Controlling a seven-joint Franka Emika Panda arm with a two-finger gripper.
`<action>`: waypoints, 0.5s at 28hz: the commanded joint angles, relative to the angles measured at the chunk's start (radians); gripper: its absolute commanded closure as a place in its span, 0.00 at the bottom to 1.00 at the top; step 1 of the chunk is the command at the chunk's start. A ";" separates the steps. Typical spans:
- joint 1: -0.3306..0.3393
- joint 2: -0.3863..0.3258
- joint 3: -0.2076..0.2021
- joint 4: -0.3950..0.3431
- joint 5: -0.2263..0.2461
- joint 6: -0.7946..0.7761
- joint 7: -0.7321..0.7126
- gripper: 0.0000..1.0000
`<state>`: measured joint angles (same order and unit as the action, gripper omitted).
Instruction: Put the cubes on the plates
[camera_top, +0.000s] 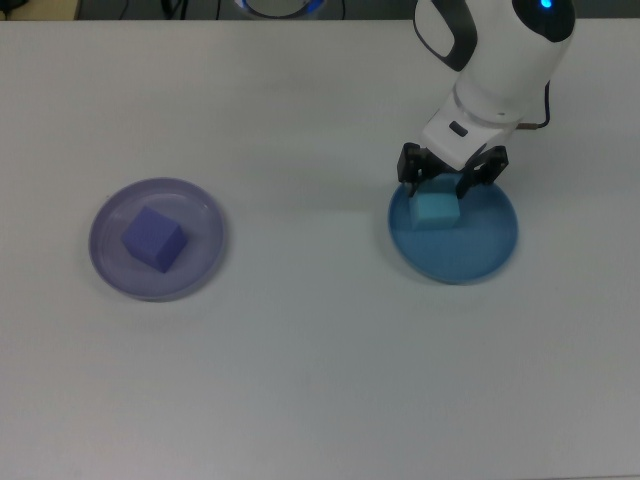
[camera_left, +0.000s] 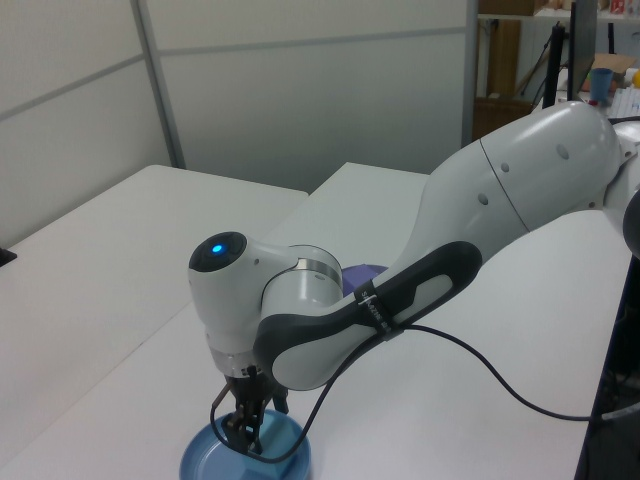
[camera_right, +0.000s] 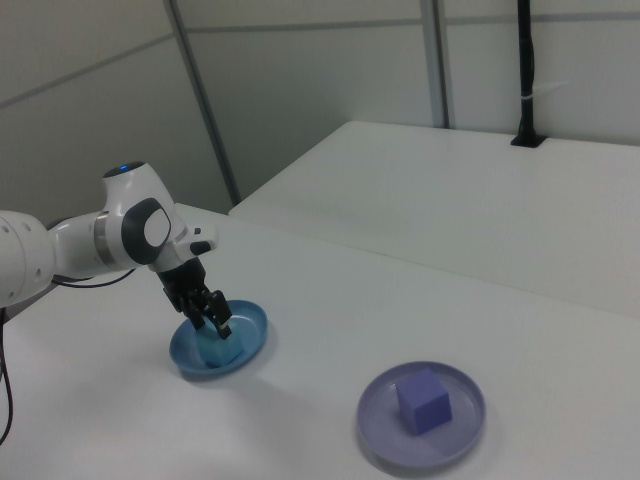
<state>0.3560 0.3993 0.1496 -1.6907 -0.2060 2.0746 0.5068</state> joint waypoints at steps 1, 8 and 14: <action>-0.002 -0.030 -0.012 0.017 -0.010 -0.043 0.022 0.00; -0.051 -0.124 -0.012 0.017 0.003 -0.186 0.022 0.00; -0.155 -0.255 -0.012 0.016 0.054 -0.350 -0.025 0.00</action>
<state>0.2830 0.2740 0.1402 -1.6432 -0.2000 1.8315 0.5197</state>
